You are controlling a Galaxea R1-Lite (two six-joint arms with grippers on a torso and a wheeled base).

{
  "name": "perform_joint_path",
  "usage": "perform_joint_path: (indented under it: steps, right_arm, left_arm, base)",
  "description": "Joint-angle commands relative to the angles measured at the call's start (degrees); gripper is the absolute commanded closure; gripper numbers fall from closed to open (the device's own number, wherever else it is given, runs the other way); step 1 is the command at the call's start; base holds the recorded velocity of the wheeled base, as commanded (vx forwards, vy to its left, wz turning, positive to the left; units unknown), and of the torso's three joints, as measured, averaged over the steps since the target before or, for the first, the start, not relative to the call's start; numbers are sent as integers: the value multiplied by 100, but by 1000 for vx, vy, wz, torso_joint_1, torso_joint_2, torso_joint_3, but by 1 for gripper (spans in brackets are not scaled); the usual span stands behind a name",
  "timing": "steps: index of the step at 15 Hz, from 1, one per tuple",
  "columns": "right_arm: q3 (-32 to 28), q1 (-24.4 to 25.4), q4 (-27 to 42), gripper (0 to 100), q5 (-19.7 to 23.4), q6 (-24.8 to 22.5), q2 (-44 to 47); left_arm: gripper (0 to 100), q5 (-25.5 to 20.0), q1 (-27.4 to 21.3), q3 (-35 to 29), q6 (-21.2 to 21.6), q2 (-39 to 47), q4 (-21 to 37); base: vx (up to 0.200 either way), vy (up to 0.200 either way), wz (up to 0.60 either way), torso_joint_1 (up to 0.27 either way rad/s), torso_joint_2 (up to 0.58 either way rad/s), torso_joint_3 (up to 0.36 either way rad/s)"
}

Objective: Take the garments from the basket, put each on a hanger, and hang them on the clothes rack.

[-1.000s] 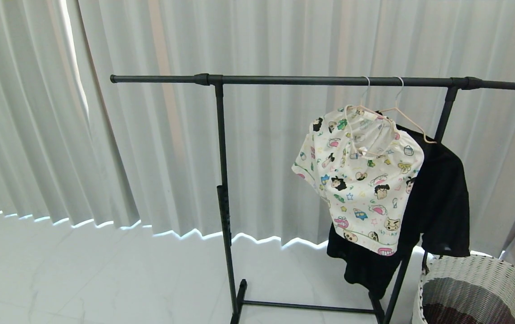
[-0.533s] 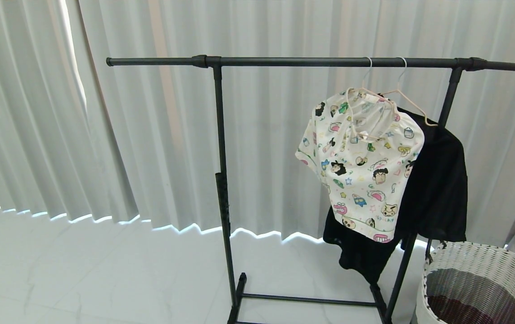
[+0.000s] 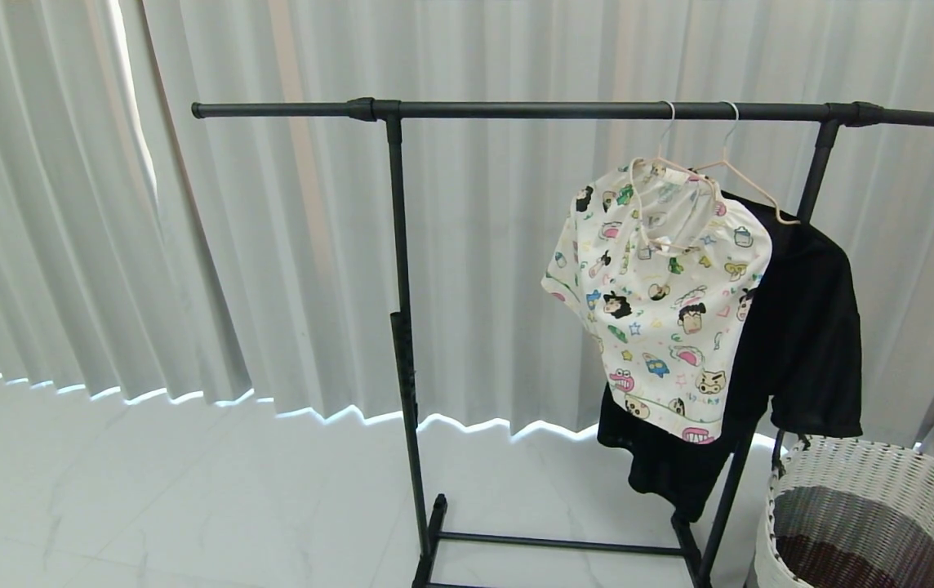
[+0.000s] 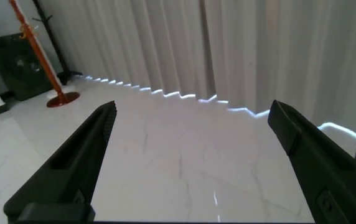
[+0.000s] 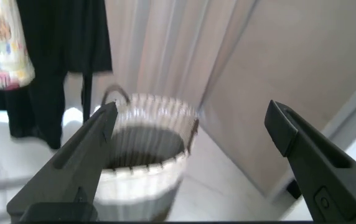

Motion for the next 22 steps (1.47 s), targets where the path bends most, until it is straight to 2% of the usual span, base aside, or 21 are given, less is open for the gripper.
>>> perform_joint_path:
  steps: [1,2,3,4,6,7,8,9,10,11,12,13,14,16,19,21,22]
  right_arm:
    - [132,2,151,0,4,34,-11]
    - [132,2,159,0,-5,43,-11]
    - [132,2,159,0,-5,52,-11]
    - [132,2,159,0,4,61,-11]
    - [132,2,159,0,-5,149,-11]
    - [132,2,115,0,-5,272,-11]
    - [132,2,-96,0,-5,316,-11]
    - [132,2,-183,0,-5,324,-11]
    - [132,2,-210,0,22,395,-11]
    - [132,2,-113,0,189,667,-11]
    - [132,11,36,0,558,975,-11]
    - [132,2,212,0,733,1159,-11]
    - [132,2,397,0,821,1388,-11]
    - [132,2,449,0,1024,1845,-2]
    - [132,2,441,0,1191,1704,-2]
    - [132,11,441,0,1744,1581,-2]
    - [132,11,397,0,2192,1256,-2]
  left_arm:
    - [0,-1017,2,18,9,-7,-88]
    - [0,-1579,-7,35,-17,-7,-193]
    - [0,-1605,-24,35,-114,-7,-185]
    - [0,-1562,-33,27,-474,19,-149]
    - [0,-1403,-24,35,-1643,-7,-35]
    - [0,-1192,-15,35,-1634,-7,-44]
    - [0,-999,-15,35,-1274,-7,-53]
    - [0,-1008,-15,35,-1133,-7,-53]
    - [0,-1263,-24,35,-1063,-7,-53]
    - [0,-1799,-24,35,-1159,-7,-53]
    - [0,-2256,-24,35,-1432,-7,-53]
    - [0,-2493,-24,35,-1687,1,-26]
    - [0,-2546,-24,35,-1950,1,176]
    - [0,-2528,-15,35,-2030,1,202]
    - [0,-2528,-15,27,-1933,1,202]
    - [0,-2520,-7,27,-1907,10,202]
    - [0,-2520,-15,27,-1915,1,202]
  base:
    - [0,0,0,0,0,0]
    - [0,0,0,0,0,0]
    - [0,0,0,0,0,0]
    - [0,0,0,0,0,0]
    - [0,0,0,0,0,0]
    - [0,0,0,0,0,0]
    - [0,0,0,0,0,0]
    - [0,0,0,0,0,0]
    - [0,0,0,0,0,0]
    - [0,0,0,0,0,0]
    - [0,0,0,0,0,0]
    - [0,0,0,0,0,0]
    - [0,0,0,0,0,0]
    - [0,0,0,0,0,0]
    - [0,0,0,0,0,0]
    - [0,0,0,0,0,0]
    - [0,0,0,0,0,0]
